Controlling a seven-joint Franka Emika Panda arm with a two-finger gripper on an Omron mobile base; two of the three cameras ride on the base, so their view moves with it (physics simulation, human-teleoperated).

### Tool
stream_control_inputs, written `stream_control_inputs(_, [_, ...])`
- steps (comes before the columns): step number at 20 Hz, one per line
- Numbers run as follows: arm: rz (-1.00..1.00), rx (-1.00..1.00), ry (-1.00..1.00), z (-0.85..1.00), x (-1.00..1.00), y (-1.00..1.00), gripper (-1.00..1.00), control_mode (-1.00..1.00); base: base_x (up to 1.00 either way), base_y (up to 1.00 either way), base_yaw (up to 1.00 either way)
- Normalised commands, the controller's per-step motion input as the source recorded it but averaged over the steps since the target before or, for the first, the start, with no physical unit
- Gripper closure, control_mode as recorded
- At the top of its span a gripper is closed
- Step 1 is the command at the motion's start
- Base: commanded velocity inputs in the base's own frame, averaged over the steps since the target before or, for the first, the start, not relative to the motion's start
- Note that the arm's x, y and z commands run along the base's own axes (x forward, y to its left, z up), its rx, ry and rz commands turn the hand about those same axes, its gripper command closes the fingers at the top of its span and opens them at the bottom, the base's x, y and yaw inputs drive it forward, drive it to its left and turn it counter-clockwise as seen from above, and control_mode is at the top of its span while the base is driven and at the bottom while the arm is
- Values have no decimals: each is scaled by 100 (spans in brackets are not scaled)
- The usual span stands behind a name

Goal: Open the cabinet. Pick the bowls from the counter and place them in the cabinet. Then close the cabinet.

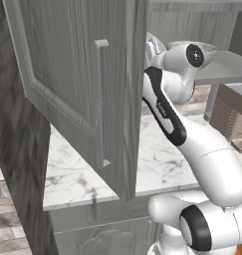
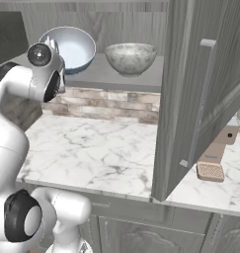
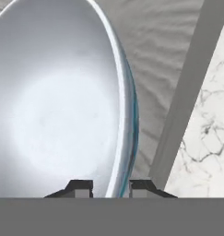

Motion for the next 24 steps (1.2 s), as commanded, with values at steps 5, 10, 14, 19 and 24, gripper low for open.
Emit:
stream_control_inputs(5, [0,5,-2,-53,63,28,100,-100,0,0,0])
stream_control_inputs(10, [1,2,2,-35,60,23,100,-100,0,0,0])
stream_control_inputs(14, [1,0,8,-13,32,11,100,-100,0,0,0])
stream_control_inputs(19, [1,0,4,-1,7,3,100,-100,0,0,0])
stream_control_inputs(24, [0,0,0,0,0,10,-100,-100,0,0,0])
